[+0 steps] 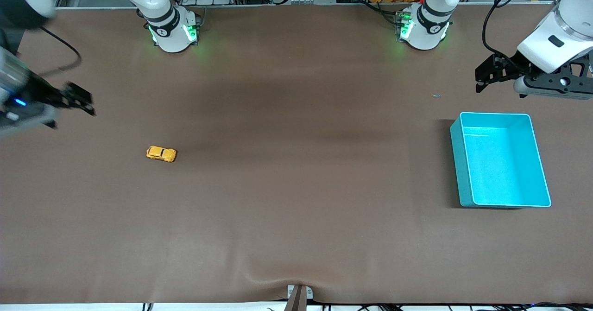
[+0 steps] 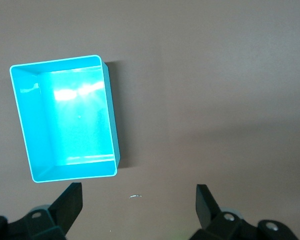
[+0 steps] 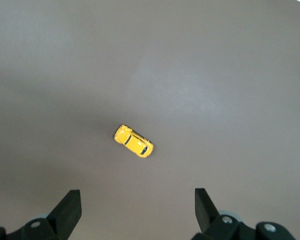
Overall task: Wind and store yellow beetle car
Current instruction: 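Reach the right gripper down to the yellow beetle car, then close the right gripper on the yellow car's body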
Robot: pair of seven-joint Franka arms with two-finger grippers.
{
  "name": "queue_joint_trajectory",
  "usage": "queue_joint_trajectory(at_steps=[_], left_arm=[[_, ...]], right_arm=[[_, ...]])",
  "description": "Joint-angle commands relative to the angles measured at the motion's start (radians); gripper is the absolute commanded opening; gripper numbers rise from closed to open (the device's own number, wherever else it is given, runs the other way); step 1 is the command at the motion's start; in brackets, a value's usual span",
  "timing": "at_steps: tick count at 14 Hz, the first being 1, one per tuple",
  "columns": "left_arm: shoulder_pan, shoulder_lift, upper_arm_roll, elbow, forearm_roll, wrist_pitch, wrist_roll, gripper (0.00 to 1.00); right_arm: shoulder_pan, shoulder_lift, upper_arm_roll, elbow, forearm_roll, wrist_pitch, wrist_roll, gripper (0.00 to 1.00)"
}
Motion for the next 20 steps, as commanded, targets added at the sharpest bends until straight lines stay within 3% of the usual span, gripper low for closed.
queue_joint_trajectory(at_steps=[1, 3, 6, 8, 12, 15, 20], left_arm=[[0.006, -0.002, 0.005, 0.007, -0.004, -0.007, -0.002, 1.00], [0.008, -0.002, 0.006, 0.005, -0.006, -0.010, -0.002, 1.00], [0.006, -0.002, 0.006, 0.007, -0.004, -0.009, -0.005, 1.00], [0.006, -0.002, 0.008, 0.007, -0.004, -0.010, -0.010, 1.00], [0.006, -0.004, 0.008, 0.007, -0.006, -0.016, -0.011, 1.00], [0.008, -0.004, 0.009, 0.005, -0.006, -0.016, -0.013, 1.00], [0.008, -0.007, 0.009, 0.008, -0.006, -0.016, -0.008, 1.00]], right_arm=[[-0.028, 0.012, 0.065, -0.168, -0.014, 0.185, -0.185, 1.00], [-0.030, 0.048, 0.094, -0.243, -0.017, 0.270, -0.242, 1.00], [-0.016, 0.156, 0.097, -0.262, -0.044, 0.331, -0.429, 1.00], [-0.018, 0.225, 0.097, -0.280, -0.087, 0.415, -0.552, 1.00], [-0.030, 0.325, 0.096, -0.343, -0.089, 0.616, -0.718, 1.00], [-0.048, 0.382, 0.096, -0.338, -0.092, 0.652, -0.788, 1.00], [-0.061, 0.393, 0.096, -0.344, -0.092, 0.643, -0.834, 1.00]])
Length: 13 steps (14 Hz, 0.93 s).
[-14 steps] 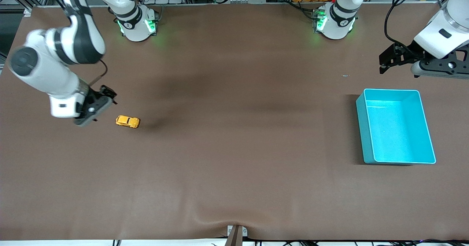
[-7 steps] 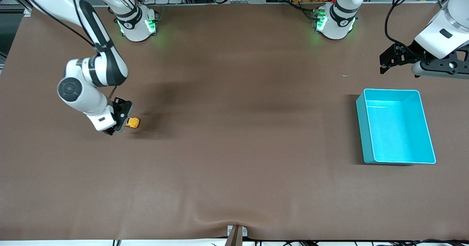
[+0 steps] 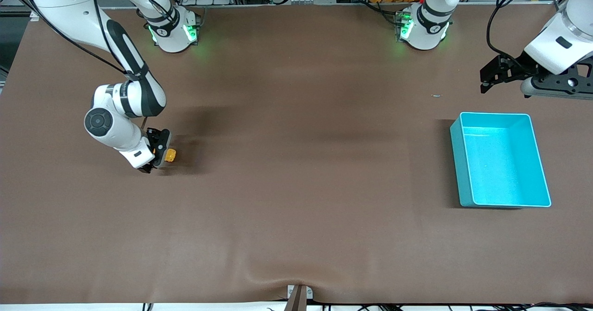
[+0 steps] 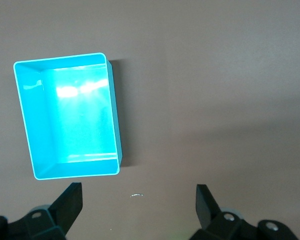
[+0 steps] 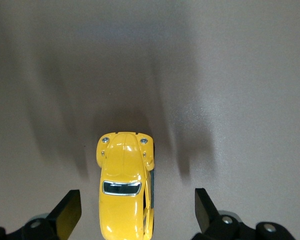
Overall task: Wind and store yellow beetle car
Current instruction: 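Close the right gripper on the yellow car's body, then pull the held car backward along the table with the right gripper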
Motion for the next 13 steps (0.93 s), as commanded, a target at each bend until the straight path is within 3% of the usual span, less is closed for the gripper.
queue_joint_trajectory(at_steps=[1, 7, 10, 11, 13], left_arm=[[0.002, -0.007, -0.002, 0.009, -0.006, -0.013, -0.011, 1.00], [0.002, -0.010, 0.000, 0.010, -0.006, -0.015, -0.009, 1.00], [0.002, -0.012, -0.003, 0.010, -0.006, -0.015, -0.009, 1.00], [0.001, -0.012, -0.003, 0.013, -0.006, -0.015, -0.009, 1.00], [0.002, -0.013, -0.002, 0.020, -0.006, -0.015, -0.009, 1.00]], right_arm=[[-0.021, -0.003, 0.011, -0.003, -0.020, -0.004, -0.041, 0.93], [-0.020, -0.002, 0.008, -0.012, -0.021, -0.010, -0.095, 0.55], [-0.021, 0.000, 0.008, -0.012, -0.025, -0.017, -0.145, 0.22], [-0.021, 0.000, 0.008, -0.012, -0.025, -0.017, -0.147, 0.15], [-0.021, 0.000, 0.008, -0.012, -0.025, -0.017, -0.149, 0.11]])
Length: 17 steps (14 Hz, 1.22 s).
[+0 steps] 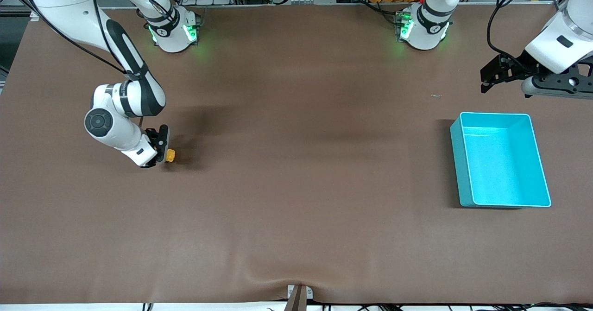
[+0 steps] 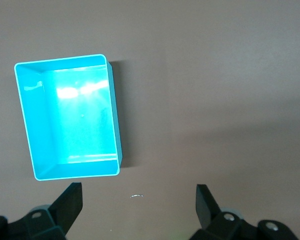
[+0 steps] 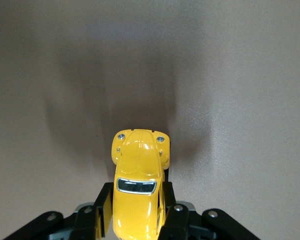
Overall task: Wind and store yellow beetle car
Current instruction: 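Pull the held car backward along the table with the right gripper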
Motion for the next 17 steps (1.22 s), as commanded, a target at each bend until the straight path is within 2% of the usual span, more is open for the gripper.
queue_joint_trajectory(at_steps=[1, 6, 9, 12, 17], left_arm=[[0.002, -0.015, 0.001, 0.013, -0.006, -0.031, -0.008, 1.00], [0.002, -0.017, 0.001, 0.016, -0.006, -0.064, -0.012, 1.00], [0.002, -0.017, 0.001, 0.016, -0.006, -0.064, -0.012, 1.00], [0.002, -0.017, -0.001, 0.016, -0.007, -0.064, -0.012, 1.00], [0.002, -0.014, 0.001, 0.016, -0.007, -0.062, -0.012, 1.00]], right_arm=[[-0.020, 0.002, 0.009, -0.008, -0.017, 0.001, -0.024, 0.09], [-0.017, 0.031, -0.013, -0.003, -0.017, 0.009, -0.045, 0.09], [0.003, 0.056, -0.060, 0.015, -0.015, 0.013, -0.081, 0.09], [-0.033, 0.099, -0.057, 0.051, -0.012, 0.013, -0.149, 0.09], [-0.072, 0.112, -0.059, 0.064, -0.012, 0.016, -0.214, 0.10]])
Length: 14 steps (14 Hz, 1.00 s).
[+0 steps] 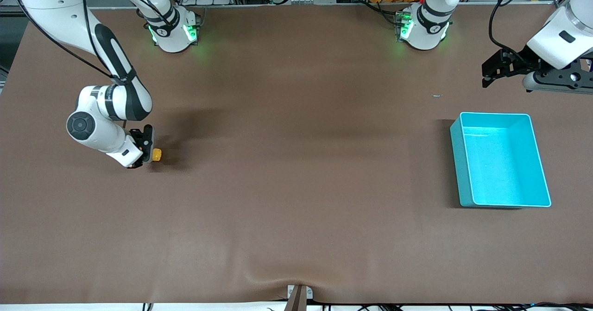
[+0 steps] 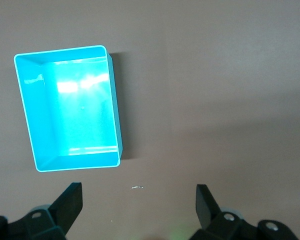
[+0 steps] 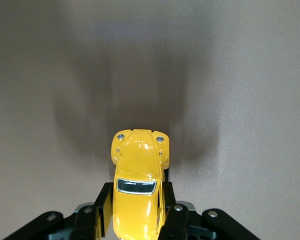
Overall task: Wind and store yellow beetle car
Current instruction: 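Pull the held car backward along the table with the right gripper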
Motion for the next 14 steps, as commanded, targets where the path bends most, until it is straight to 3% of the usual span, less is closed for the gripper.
queue_joint_trajectory(at_steps=[1, 14], left_arm=[[0.002, -0.008, -0.002, 0.005, -0.007, -0.016, -0.012, 1.00], [0.002, -0.003, -0.002, 0.005, -0.007, -0.014, -0.012, 1.00]], right_arm=[[-0.052, 0.101, 0.004, 0.048, -0.012, 0.046, -0.081, 0.10], [-0.167, 0.137, 0.004, 0.087, -0.013, 0.049, -0.184, 0.12]])
